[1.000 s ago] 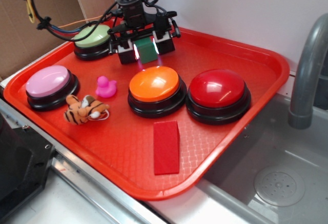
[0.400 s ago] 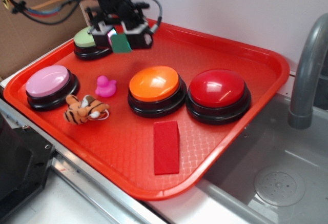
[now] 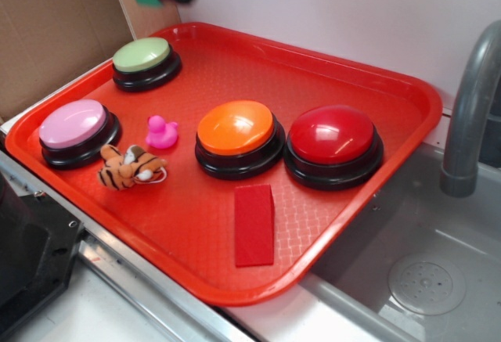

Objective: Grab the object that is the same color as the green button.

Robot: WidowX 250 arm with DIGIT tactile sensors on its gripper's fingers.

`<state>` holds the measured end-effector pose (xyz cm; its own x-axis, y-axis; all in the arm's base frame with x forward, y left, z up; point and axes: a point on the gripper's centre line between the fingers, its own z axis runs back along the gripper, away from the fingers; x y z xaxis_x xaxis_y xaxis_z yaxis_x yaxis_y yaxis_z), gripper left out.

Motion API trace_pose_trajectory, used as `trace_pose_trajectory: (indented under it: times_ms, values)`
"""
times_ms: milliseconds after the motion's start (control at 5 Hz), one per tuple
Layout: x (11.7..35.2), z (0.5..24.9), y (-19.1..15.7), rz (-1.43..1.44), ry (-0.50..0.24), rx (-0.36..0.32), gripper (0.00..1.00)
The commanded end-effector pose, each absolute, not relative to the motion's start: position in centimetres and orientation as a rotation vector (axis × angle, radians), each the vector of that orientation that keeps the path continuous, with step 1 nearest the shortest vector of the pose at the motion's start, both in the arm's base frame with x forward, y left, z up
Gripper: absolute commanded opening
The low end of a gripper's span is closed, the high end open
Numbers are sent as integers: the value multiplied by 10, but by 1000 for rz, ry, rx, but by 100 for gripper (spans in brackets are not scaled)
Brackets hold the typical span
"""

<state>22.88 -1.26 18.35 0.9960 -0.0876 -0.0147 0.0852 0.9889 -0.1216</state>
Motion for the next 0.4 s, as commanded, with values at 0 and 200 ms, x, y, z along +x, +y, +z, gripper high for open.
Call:
trace_pose_trajectory:
  times_ms: [0,200]
  values:
    - [218,246,-23,-122,-98,-24,0]
    - [218,246,-23,-122,-98,-24,100]
